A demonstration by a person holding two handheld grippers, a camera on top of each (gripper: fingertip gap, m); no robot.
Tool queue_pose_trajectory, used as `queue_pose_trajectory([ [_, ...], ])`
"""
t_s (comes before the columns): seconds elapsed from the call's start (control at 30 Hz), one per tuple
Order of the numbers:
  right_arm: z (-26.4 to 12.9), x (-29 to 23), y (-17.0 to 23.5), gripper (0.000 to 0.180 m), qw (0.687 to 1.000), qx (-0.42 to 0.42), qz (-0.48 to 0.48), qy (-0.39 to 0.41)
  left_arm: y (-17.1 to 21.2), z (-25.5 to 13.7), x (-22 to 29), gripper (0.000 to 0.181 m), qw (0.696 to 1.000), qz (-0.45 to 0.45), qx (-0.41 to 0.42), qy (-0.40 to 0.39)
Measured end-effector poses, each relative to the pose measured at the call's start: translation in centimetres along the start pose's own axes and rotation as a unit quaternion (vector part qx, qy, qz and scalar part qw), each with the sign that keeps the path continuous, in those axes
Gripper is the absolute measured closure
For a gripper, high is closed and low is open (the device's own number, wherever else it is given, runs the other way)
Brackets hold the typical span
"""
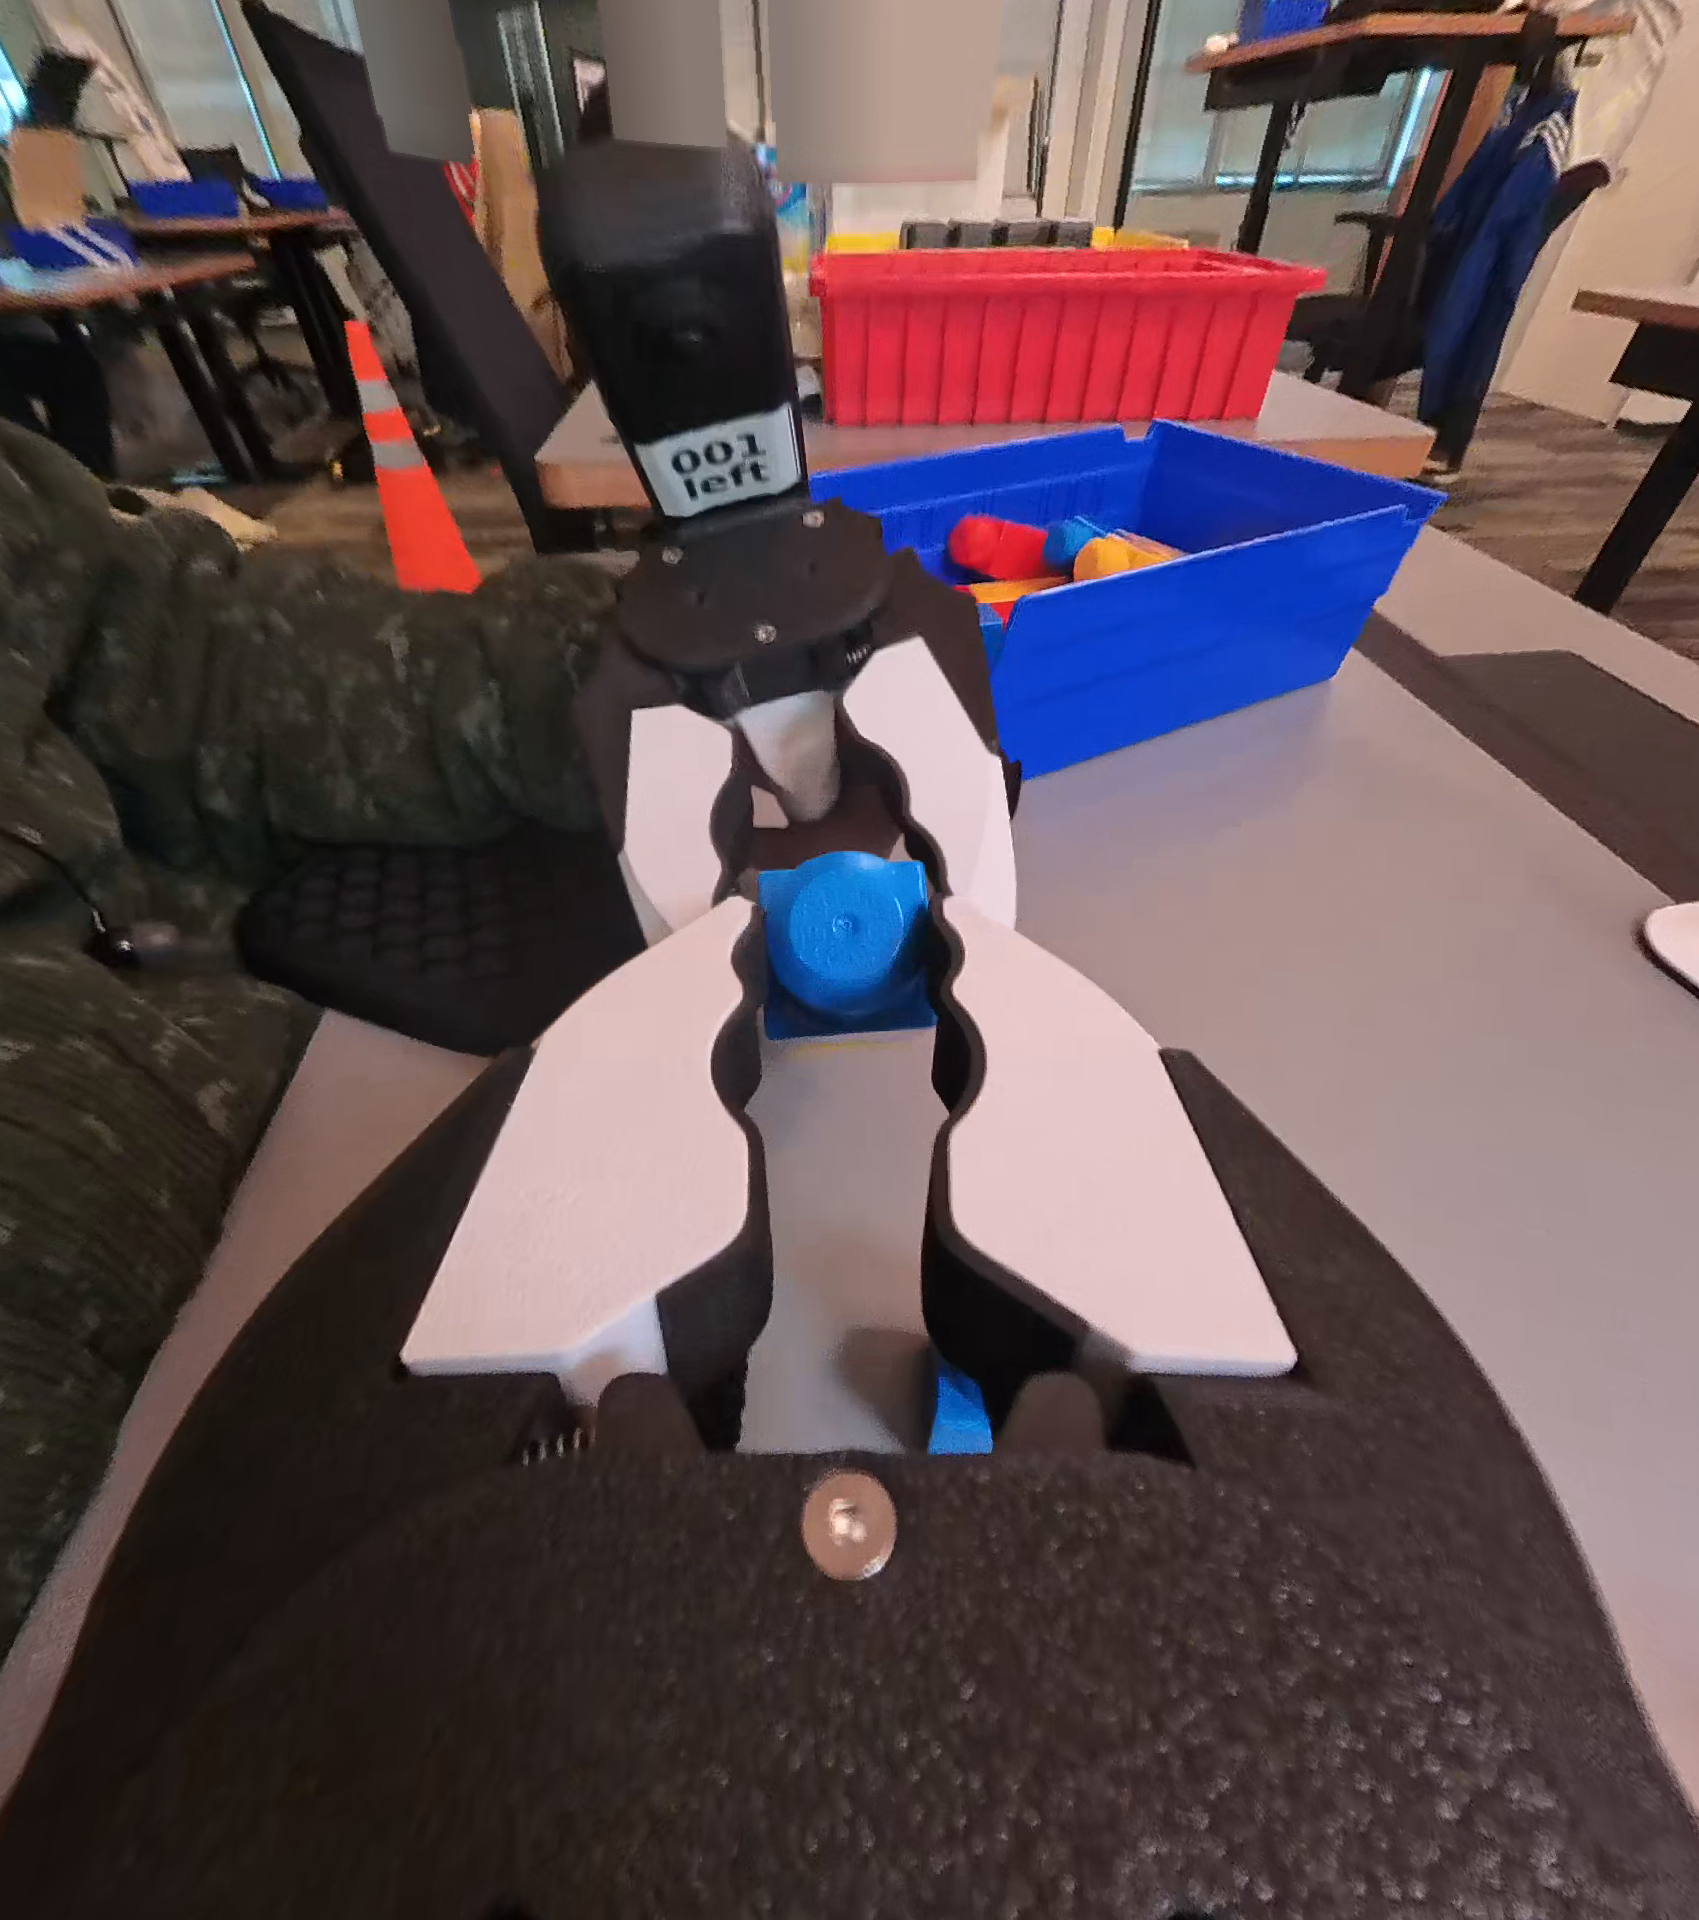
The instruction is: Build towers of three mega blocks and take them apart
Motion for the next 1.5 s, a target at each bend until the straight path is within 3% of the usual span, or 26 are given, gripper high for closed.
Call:
queue_pose_trajectory([
  [0.07,-0.2,0.2,0.3,0.15,1.0,-0.011,-0.002,0.0,0.5,0.1,-0.1,0.144,1.0,-0.01,-0.019,0.008],
  [0.17,0.0,0.1,0.4,0.151,1.0,-0.015,0.006,-0.003,0.7,-0.1,-0.6,0.144,0.999,-0.032,-0.026,0.034],
  [0.23,-1.3,0.2,-1.4,0.15,0.996,0.079,0.031,-0.022,2.0,-0.4,-0.6,0.144,0.993,-0.015,-0.112,0.017],
  [0.3,-4.9,0.7,-4.3,0.151,0.978,0.202,0.053,-0.029,2.8,-0.8,-1.0,0.144,0.993,-0.033,-0.113,0.009],
  [0.37,-8.4,1.2,-5.8,0.15,0.966,0.25,0.003,0.073,1.6,-1.3,-1.3,0.144,0.996,-0.063,-0.069,0.001],
  [0.47,-13.1,3.0,-5.9,0.151,0.921,0.284,-0.03,0.267,0.6,-1.7,-1.3,0.144,0.997,-0.065,-0.028,-0.019],
  [0.53,-14.9,4.9,-5.6,0.15,0.902,0.229,-0.029,0.364,0.8,-1.5,-1.2,0.144,0.997,-0.059,-0.032,-0.028],
  [0.67,-15.7,10.2,-3.8,0.15,0.882,0.0,0.008,0.47,1.6,-0.8,-1.0,0.144,0.997,-0.067,-0.031,-0.031],
  [0.83,-13.2,15.2,0.4,0.15,0.879,-0.238,0.029,0.413,2.1,-0.6,-0.9,0.144,0.997,-0.064,-0.041,-0.035],
  [0.97,-11.2,17.1,3.1,0.15,0.869,-0.357,0.06,0.337,2.3,-0.5,-1.0,0.144,0.997,-0.062,-0.045,-0.034],
  [1.17,-11.1,17.7,5.0,0.15,0.89,-0.326,0.143,0.286,2.8,-0.3,-1.3,0.144,0.996,-0.057,-0.058,-0.03],
  [1.5,-7.2,13.7,4.6,0.15,0.921,-0.317,0.113,0.196,2.8,-0.5,-1.6,0.144,0.996,-0.049,-0.058,-0.036],
])
Point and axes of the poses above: each gripper's, where its closed fingertips meet, z out along the fingers, y out of its underside, x = y × z across the jaws, the point moved 9 cm from there along -z, back along the fingers, and after that the axes turned 3 degrees about x, right-handed, at the moved point
